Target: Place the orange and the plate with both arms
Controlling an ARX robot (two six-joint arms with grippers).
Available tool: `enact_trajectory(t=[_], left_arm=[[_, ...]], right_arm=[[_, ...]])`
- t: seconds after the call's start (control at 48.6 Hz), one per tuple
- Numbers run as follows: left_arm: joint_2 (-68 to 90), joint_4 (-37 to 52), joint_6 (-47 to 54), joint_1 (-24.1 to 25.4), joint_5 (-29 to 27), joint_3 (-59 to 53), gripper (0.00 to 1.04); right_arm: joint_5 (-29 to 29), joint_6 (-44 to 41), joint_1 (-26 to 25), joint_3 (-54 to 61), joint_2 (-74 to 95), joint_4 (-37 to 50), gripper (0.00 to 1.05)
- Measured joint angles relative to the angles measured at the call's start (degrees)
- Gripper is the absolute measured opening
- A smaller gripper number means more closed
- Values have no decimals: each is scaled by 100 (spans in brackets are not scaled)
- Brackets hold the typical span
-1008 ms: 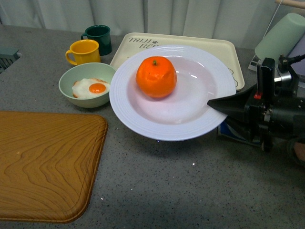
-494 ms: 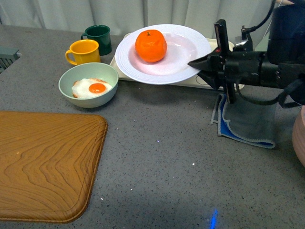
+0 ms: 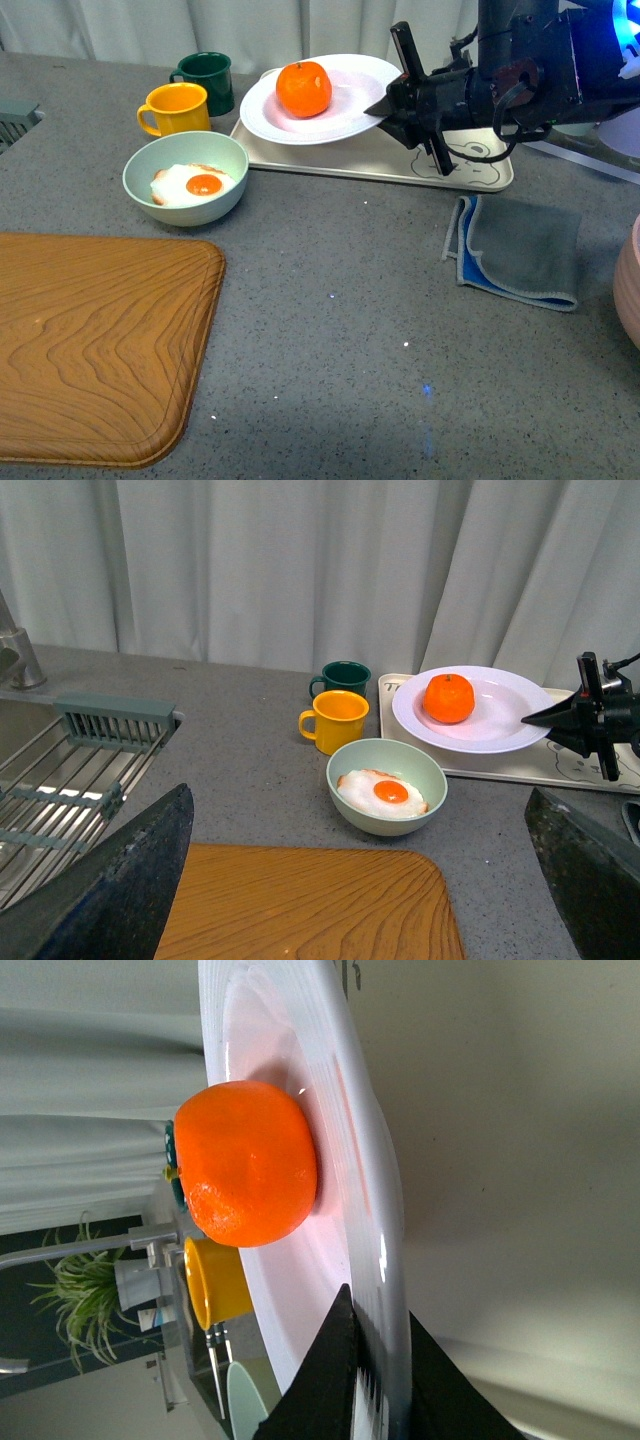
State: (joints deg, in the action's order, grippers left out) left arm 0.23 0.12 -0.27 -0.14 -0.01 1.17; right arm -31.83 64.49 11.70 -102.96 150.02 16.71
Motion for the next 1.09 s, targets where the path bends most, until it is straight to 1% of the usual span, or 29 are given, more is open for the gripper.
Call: enact_trajectory(t=[0.082, 0.247, 0.329, 0.391, 0.494, 0.555, 0.597, 0.617, 0.638, 0.658, 0.699, 0.741, 0.761, 0.802, 0.823, 0.864, 0.885, 0.926, 1.008, 1.029, 1.09], left_arm=[[0, 0, 0, 0, 0, 0, 98], [0, 0, 0, 0, 0, 0, 98], [0, 0, 0, 0, 0, 0, 98], [0, 0, 0, 0, 0, 0, 98], [0, 0, 0, 0, 0, 0, 98], [0, 0, 0, 0, 0, 0, 98], [0, 0, 0, 0, 0, 0, 98], [0, 0, 0, 0, 0, 0, 98], [0, 0, 0, 0, 0, 0, 98], [0, 0, 0, 0, 0, 0, 98], [0, 0, 0, 0, 0, 0, 98], [0, 0, 0, 0, 0, 0, 98], [0, 0, 0, 0, 0, 0, 98], [0, 0, 0, 0, 0, 0, 98], [0, 0, 0, 0, 2, 0, 98], [-2, 0, 2, 0, 2, 0, 98], [-2, 0, 0, 0, 0, 0, 98], [0, 0, 0, 0, 0, 0, 98], [0, -2, 0, 0, 0, 0, 98], [0, -2, 0, 0, 0, 0, 98], [0, -2, 0, 0, 0, 0, 98]], right_arm=[[31, -120, 7, -162, 44, -221, 17], [105, -151, -7, -144, 28, -96, 38], [238, -387, -35, 37, -133, -116, 56], [356, -577, -37, 144, -254, -192, 63], [671, -1344, -31, 415, -599, -437, 77], [1067, -2181, -9, 686, -1014, -498, 92], [1255, -2736, 13, 835, -1287, -549, 97], [1414, -2964, 26, 901, -1397, -546, 96], [1696, -3390, 48, 990, -1547, -540, 95], [1919, -3580, 63, 1069, -1648, -494, 94], [2444, -4260, 87, 1327, -1895, -229, 95], [2778, -4806, 109, 1602, -2083, 101, 95], [2896, -4913, 118, 1672, -2105, 251, 94], [3530, -5307, 133, 2085, -2214, 1235, 87], [3609, -5418, 138, 2205, -2245, 1366, 86], [4122, -5783, 136, 2721, -2385, 2422, 78], [4179, -5812, 129, 2861, -2430, 2621, 77], [4251, -6030, 74, 3432, -2656, 3289, 70], [4227, -6203, -42, 4203, -3060, 3978, 59], [4218, -6262, -98, 4559, -3303, 4210, 53], [4151, -6336, -221, 5248, -3864, 4533, 41]])
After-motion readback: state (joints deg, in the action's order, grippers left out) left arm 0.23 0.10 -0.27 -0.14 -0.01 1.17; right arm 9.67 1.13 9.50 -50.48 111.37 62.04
